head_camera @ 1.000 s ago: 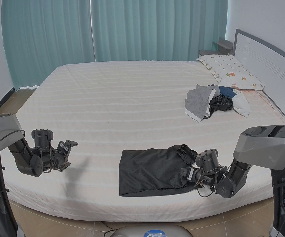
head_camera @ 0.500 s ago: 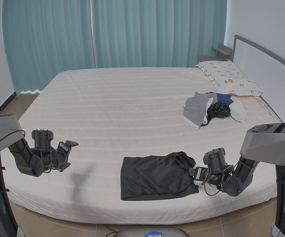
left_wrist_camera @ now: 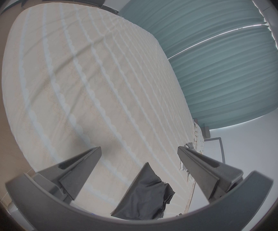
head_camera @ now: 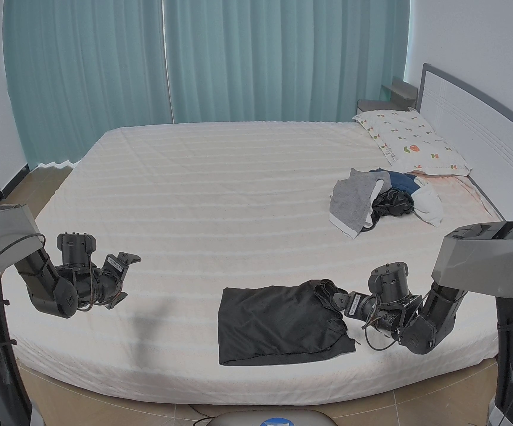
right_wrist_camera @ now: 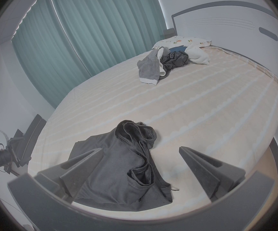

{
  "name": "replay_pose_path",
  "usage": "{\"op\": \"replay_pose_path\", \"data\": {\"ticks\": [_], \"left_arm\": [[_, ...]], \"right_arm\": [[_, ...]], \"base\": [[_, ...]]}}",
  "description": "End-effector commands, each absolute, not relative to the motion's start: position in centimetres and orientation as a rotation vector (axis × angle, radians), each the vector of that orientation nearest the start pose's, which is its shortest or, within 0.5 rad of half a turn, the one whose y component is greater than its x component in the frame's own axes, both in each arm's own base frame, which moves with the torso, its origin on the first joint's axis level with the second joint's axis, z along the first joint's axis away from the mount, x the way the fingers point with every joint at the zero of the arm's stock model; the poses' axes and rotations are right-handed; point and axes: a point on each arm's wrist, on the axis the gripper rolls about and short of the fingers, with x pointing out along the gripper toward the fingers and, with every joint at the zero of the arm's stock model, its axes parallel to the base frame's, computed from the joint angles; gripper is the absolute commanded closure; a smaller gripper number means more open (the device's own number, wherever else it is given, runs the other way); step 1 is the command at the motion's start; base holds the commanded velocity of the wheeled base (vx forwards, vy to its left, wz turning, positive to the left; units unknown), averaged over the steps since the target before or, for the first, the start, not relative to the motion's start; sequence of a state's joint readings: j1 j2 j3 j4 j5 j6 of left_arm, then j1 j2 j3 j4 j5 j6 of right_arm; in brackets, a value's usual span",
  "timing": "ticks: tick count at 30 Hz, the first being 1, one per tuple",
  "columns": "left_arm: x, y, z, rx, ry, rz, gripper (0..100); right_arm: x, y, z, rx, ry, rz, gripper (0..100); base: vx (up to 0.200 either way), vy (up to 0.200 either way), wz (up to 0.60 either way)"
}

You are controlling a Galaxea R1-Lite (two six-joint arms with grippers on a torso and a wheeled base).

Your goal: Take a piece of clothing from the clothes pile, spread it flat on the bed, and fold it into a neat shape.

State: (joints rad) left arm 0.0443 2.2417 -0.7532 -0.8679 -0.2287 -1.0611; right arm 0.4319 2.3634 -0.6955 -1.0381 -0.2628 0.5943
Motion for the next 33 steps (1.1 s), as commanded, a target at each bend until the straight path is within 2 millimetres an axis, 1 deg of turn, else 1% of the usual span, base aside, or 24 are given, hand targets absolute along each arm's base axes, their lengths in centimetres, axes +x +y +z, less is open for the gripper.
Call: {"op": "replay_pose_path", "data": {"ticks": [1,5,7,11,18,21,29,31,33], "left_arm": [[35.9,1.1,0.7,-1.108,0.656,0.167,0],[35.9,1.1,0.7,-1.107,0.655,0.168,0],[35.9,1.1,0.7,-1.107,0.655,0.168,0],[35.8,1.1,0.7,-1.108,0.657,0.168,0],[35.8,1.1,0.7,-1.102,0.658,0.166,0],[35.8,1.1,0.7,-1.100,0.659,0.166,0],[35.8,1.1,0.7,-1.100,0.656,0.164,0],[35.8,1.1,0.7,-1.100,0.658,0.168,0],[35.9,1.1,0.5,-1.100,0.659,0.170,0]], "right_arm": [[32.4,14.4,-3.2,0.362,0.622,-0.015,0],[32.9,14.3,-3.1,0.383,0.607,-0.019,0],[33.5,14.1,-2.8,0.409,0.591,-0.022,0],[33.3,14.3,-3.3,0.418,0.618,0.006,0],[33.0,14.4,-3.4,0.423,0.633,0.033,0],[32.8,14.4,-3.7,0.418,0.640,0.034,0],[32.8,14.7,-4.1,0.410,0.661,0.057,0],[33.2,15.3,-4.3,0.406,0.662,0.081,0],[34.2,15.7,-4.3,0.406,0.657,0.082,0]], "base": [[0.000,0.000,0.00],[0.000,0.000,0.00],[0.000,0.000,0.00],[0.000,0.000,0.00],[0.000,0.000,0.00],[0.200,0.000,0.00],[0.000,0.000,0.00],[0.000,0.000,0.00],[0.000,0.000,0.00]]}}
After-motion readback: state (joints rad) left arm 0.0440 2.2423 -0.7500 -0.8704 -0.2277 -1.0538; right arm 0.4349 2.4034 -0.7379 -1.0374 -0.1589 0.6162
